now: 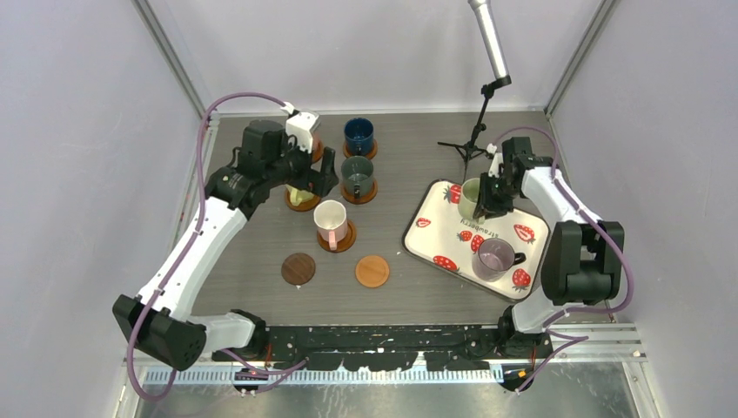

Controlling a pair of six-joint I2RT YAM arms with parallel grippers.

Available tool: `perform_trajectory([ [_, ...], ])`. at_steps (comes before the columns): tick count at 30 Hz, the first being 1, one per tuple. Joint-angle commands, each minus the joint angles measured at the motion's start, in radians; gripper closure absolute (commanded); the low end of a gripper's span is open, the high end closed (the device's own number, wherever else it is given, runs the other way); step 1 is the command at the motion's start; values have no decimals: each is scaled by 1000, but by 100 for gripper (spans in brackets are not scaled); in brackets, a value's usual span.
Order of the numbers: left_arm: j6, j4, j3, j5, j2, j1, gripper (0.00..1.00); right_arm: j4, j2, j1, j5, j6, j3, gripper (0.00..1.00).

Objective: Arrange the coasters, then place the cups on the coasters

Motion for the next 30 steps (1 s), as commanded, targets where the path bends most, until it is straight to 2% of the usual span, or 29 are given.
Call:
perform_trajectory([
  [1, -21, 19, 8, -27, -35, 16, 0, 20, -129, 10, -60, 12, 96, 100],
  [11, -104, 16, 33, 9, -28, 132, 0, 11, -225, 78, -90, 41, 184, 100],
  [17, -157, 37, 33, 19, -35, 197, 0, 13, -281, 121, -237, 102, 184, 100],
  [23, -218, 57, 44, 7, -41, 271, 0, 93, -348, 298, -241, 203, 236, 100],
  [30, -309, 42, 95, -8, -53, 429, 0, 168, -206, 578, -154, 301, 400, 100],
])
